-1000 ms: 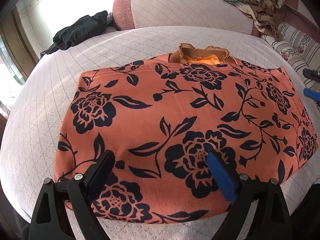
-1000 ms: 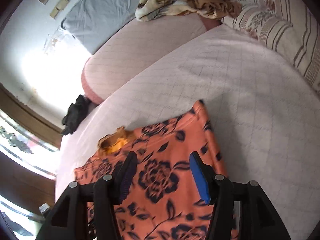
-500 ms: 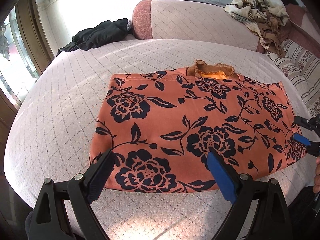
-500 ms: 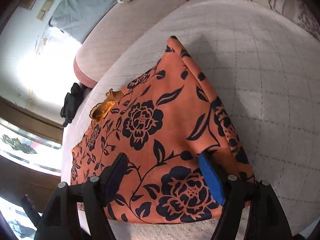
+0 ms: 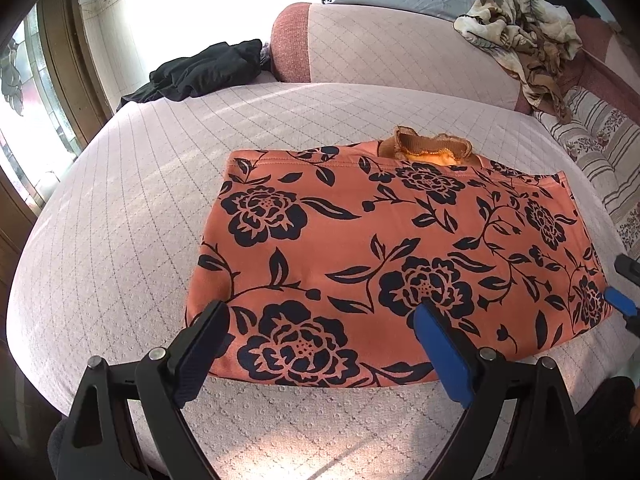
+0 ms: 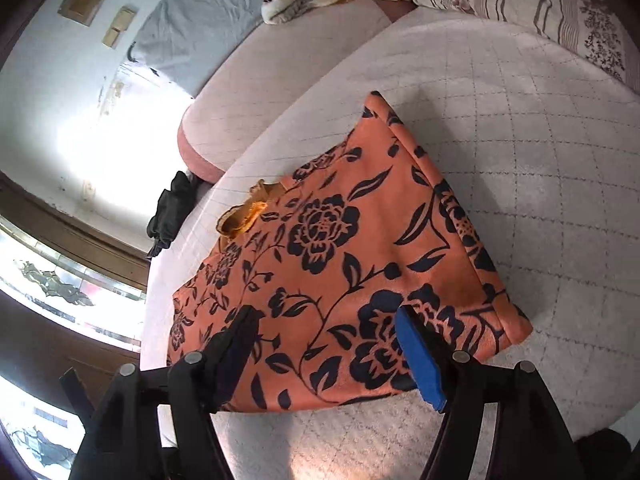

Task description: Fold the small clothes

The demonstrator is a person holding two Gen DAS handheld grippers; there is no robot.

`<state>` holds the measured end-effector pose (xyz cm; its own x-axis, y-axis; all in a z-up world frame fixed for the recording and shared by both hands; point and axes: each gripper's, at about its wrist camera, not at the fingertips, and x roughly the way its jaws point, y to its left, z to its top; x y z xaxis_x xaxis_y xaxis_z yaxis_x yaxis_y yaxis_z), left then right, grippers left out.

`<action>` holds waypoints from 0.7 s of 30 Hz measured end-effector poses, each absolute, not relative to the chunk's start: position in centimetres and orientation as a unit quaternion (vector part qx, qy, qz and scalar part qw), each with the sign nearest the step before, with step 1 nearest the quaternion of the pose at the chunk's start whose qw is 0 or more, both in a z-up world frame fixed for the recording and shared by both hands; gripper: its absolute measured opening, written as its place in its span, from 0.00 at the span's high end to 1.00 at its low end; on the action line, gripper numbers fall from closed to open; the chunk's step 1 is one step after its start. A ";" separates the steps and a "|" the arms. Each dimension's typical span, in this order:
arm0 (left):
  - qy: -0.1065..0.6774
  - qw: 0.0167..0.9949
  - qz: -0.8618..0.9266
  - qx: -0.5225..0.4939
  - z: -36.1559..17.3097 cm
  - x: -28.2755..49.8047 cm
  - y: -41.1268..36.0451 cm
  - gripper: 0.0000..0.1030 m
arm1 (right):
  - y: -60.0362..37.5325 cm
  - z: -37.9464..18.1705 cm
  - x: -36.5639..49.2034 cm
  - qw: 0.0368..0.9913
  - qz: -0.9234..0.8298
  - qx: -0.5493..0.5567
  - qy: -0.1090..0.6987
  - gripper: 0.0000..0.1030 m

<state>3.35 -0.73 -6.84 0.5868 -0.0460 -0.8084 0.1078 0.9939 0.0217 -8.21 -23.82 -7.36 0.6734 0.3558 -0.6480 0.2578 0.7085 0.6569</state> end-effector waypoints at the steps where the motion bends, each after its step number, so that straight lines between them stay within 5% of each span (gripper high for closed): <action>1: 0.454 0.889 -0.041 0.030 -7.0 3.4 -0.7 0.09 | -23.7 -7.5 -9.1 0.828 0.029 0.394 0.398 0.28; 7: 0.466 0.882 -0.047 0.046 -7.9 3.5 -1.9 0.09 | -24.1 -11.8 -12.4 0.779 -0.011 0.473 0.411 0.27; 21: 0.464 0.884 -0.034 0.051 -7.8 4.0 -2.1 0.09 | -26.6 -11.6 -8.7 0.783 -0.042 0.486 0.386 0.27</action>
